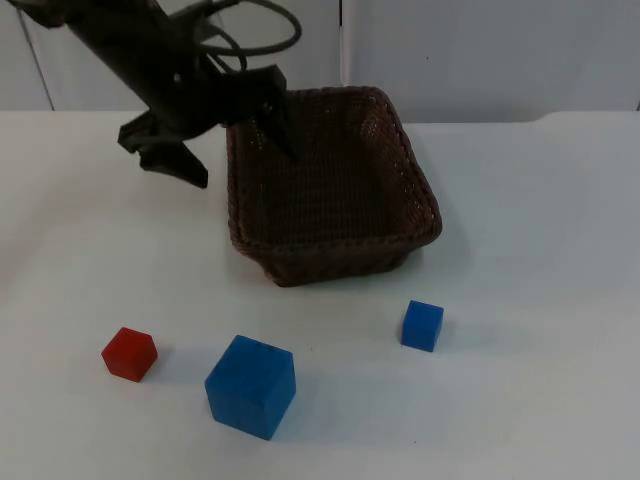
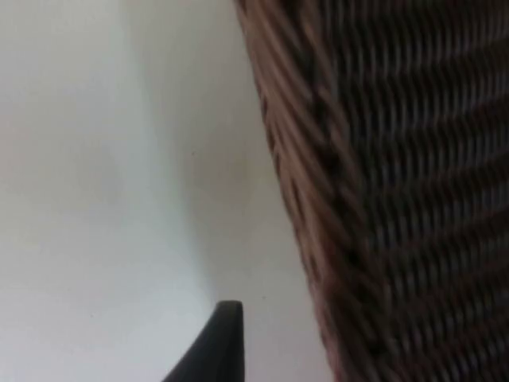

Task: Pick up the basket with the left hand and place the largest block into the basket with the right hand.

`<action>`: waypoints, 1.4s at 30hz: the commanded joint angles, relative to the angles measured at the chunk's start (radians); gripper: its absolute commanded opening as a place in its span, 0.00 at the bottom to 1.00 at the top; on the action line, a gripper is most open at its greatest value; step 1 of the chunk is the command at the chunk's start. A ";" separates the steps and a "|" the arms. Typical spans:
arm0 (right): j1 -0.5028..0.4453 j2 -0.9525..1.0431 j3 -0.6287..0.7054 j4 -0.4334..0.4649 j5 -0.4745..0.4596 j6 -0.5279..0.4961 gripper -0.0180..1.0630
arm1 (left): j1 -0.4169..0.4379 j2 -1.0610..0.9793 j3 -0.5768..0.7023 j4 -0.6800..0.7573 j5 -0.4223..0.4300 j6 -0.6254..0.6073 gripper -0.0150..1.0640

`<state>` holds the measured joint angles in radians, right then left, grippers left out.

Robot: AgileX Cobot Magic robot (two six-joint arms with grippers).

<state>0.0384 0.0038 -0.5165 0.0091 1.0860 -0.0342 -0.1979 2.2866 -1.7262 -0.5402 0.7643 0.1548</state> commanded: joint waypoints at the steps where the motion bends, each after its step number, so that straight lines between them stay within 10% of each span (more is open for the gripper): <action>1: -0.007 -0.004 0.003 0.000 -0.008 -0.004 0.99 | -0.011 0.015 -0.012 0.003 -0.016 -0.013 0.99; 42: -0.007 -0.004 0.003 -0.002 -0.008 -0.004 0.99 | -0.011 0.120 -0.043 0.004 -0.012 -0.029 0.71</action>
<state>0.0384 0.0038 -0.5165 0.0091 1.0860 -0.0342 -0.2044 2.4074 -1.7637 -0.5418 0.7443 0.1220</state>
